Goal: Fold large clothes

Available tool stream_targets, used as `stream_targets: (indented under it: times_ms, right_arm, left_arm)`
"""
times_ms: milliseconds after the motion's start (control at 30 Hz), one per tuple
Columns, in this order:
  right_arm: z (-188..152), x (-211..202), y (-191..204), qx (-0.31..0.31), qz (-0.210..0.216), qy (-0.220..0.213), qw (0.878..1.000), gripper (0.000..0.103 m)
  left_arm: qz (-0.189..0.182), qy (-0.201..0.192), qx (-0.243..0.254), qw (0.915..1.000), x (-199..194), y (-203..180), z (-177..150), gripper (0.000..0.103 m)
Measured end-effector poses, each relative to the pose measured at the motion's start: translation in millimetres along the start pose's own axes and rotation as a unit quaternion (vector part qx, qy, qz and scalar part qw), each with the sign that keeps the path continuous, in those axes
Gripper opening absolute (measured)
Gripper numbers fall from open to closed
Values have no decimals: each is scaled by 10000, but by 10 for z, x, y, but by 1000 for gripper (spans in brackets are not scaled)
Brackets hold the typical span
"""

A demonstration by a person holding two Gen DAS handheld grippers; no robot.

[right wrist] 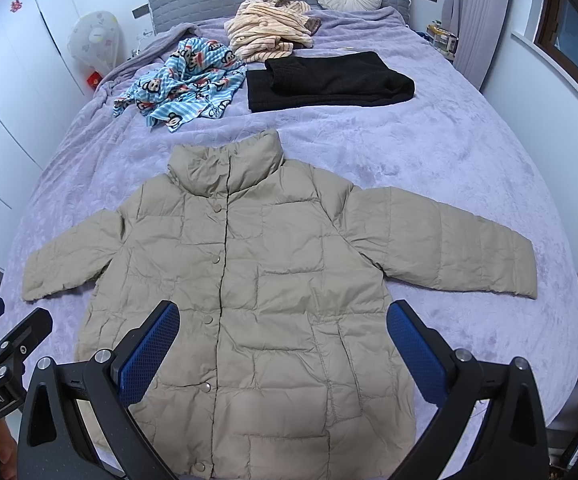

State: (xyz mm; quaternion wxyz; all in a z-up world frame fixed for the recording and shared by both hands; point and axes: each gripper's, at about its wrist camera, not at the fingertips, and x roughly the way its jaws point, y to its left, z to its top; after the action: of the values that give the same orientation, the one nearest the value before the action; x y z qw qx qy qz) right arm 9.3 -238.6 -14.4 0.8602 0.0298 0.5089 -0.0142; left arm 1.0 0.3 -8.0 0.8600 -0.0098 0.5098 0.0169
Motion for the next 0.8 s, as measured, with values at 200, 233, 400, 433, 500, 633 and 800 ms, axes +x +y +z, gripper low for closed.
stream_targets:
  times_ms: [200, 233, 400, 433, 500, 633, 800]
  right_arm:
    - [2, 6, -7, -5, 7, -1, 10000, 103]
    - [4, 9, -10, -6, 7, 2, 10000, 103]
    - [1, 8, -8, 8, 8, 2, 10000, 103]
    - [3, 10, -11, 10, 8, 3, 10000, 103]
    - [2, 9, -8, 8, 9, 1, 10000, 103]
    - [5, 20, -21, 7, 14, 7, 10000, 103]
    - [6, 21, -20, 10, 13, 4, 10000, 103]
  left_arm:
    - [6, -1, -6, 10000, 2, -3, -11, 103]
    - [2, -3, -1, 10000, 1, -2, -7, 103]
    - [2, -3, 1, 10000, 2, -1, -7, 103]
    - [1, -2, 1, 10000, 2, -1, -7, 103]
    - [2, -1, 1, 10000, 2, -1, -12, 103]
    - [2, -1, -2, 10000, 1, -2, -8, 103]
    - [1, -1, 1, 10000, 1, -4, -7, 103]
